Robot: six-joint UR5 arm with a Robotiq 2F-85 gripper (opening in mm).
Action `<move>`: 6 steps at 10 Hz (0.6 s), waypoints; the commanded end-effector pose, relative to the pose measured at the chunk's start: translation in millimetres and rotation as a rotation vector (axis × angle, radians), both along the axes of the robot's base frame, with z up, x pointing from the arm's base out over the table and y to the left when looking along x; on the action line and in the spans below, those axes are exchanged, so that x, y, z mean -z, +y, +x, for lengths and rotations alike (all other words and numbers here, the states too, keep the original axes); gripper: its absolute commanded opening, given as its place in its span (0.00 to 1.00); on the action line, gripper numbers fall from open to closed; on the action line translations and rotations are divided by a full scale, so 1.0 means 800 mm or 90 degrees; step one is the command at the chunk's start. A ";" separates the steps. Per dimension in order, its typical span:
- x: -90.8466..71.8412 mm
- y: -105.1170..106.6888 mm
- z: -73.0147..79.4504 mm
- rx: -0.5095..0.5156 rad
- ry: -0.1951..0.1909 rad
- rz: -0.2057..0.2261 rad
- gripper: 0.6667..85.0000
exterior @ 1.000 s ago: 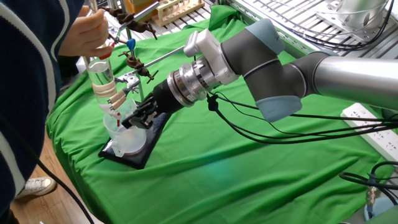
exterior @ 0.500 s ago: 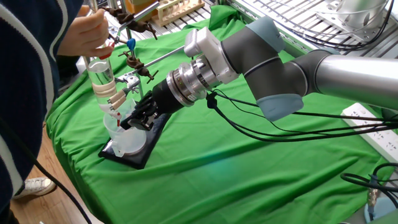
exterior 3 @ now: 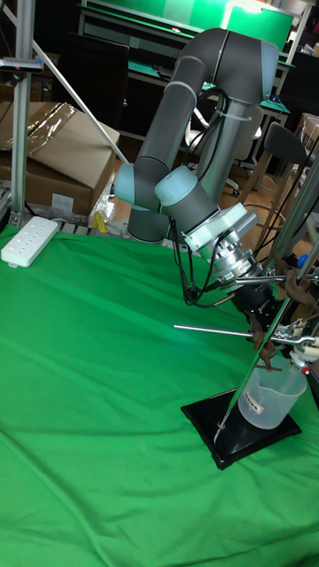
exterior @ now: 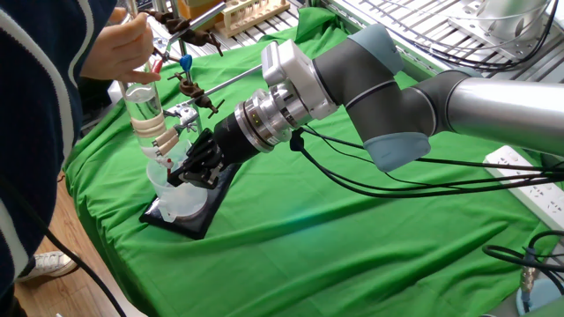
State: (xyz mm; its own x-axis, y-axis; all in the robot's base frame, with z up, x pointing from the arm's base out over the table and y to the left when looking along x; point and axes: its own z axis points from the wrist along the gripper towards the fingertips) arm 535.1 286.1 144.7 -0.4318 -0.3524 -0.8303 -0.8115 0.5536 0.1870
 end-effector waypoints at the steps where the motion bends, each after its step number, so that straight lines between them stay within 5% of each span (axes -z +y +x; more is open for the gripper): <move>1: 0.000 -0.008 0.009 -0.009 -0.027 -0.006 0.01; 6: 0.011 -0.028 0.016 0.013 -0.022 -0.037 0.01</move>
State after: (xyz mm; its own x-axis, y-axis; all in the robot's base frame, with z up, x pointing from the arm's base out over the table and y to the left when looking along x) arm 543.2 273.1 137.2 -0.4103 -0.3830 -0.8276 -0.8121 0.5663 0.1405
